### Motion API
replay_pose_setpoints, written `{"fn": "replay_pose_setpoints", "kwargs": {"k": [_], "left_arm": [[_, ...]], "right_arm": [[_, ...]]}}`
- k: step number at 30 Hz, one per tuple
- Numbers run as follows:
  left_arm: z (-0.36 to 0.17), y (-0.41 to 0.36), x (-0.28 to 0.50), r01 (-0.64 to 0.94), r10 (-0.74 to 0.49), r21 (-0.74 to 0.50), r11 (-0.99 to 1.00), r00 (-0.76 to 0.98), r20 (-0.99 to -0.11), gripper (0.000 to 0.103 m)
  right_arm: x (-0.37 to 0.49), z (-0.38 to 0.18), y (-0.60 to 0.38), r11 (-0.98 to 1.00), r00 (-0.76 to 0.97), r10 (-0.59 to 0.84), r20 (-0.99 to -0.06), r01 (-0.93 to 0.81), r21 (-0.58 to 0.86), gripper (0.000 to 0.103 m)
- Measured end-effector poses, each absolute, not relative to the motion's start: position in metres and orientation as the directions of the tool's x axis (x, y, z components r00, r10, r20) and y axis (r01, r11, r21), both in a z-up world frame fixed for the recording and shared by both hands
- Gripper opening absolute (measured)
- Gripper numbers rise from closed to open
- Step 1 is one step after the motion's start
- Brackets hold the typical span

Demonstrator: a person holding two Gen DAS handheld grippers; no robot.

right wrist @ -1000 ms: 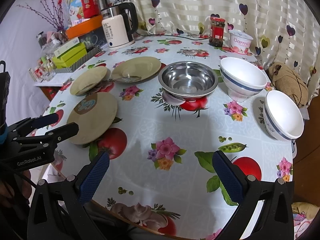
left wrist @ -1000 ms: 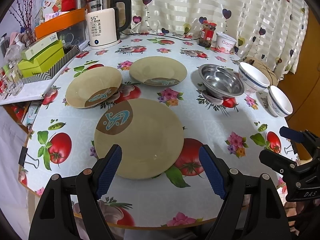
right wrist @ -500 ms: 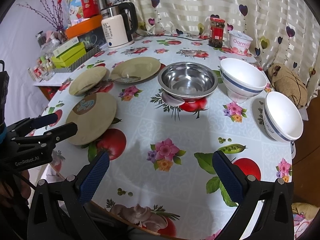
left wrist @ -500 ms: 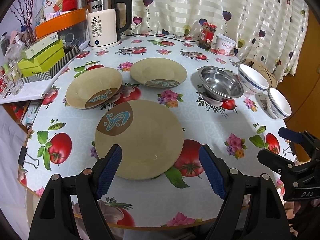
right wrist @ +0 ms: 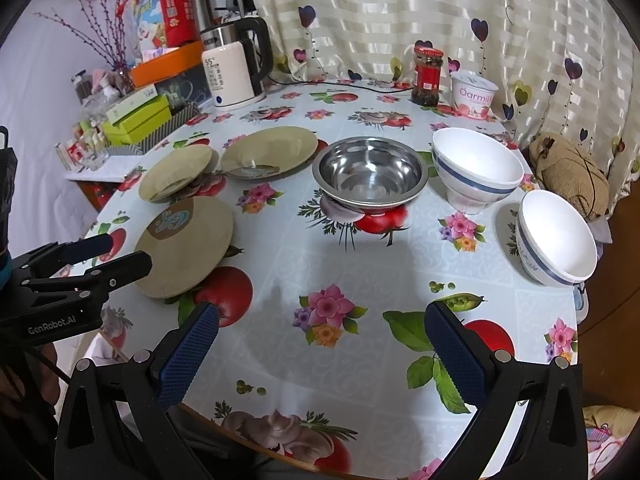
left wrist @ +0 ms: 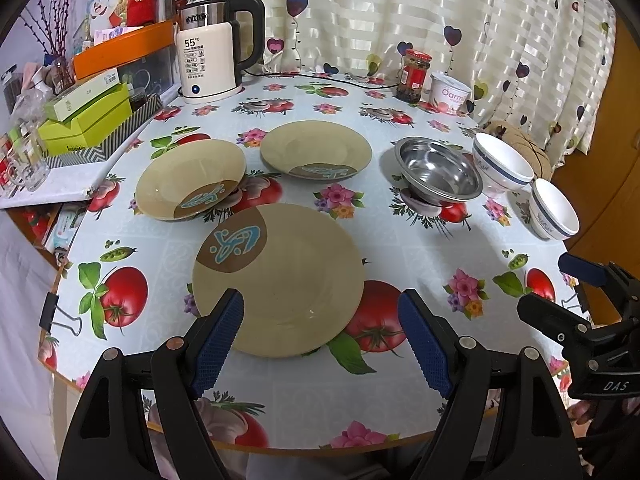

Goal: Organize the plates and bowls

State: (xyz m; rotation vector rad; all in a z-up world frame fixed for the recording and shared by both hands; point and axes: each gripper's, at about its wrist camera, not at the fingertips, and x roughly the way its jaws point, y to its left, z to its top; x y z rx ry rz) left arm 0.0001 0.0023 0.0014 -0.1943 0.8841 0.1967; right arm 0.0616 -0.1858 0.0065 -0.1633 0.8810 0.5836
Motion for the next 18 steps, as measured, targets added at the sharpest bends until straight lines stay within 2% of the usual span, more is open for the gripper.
{"fn": "replay_pose_setpoints", "kwargs": {"k": [18], "left_arm": [[0.0061, 0.0086, -0.0011, -0.265, 0.104, -0.085, 0.961, 0.624, -0.775, 0.08]], "right_arm": [[0.062, 0.0079, -0.1826, 0.827, 0.47, 0.414, -0.78, -0.552, 0.107, 0.103]]}}
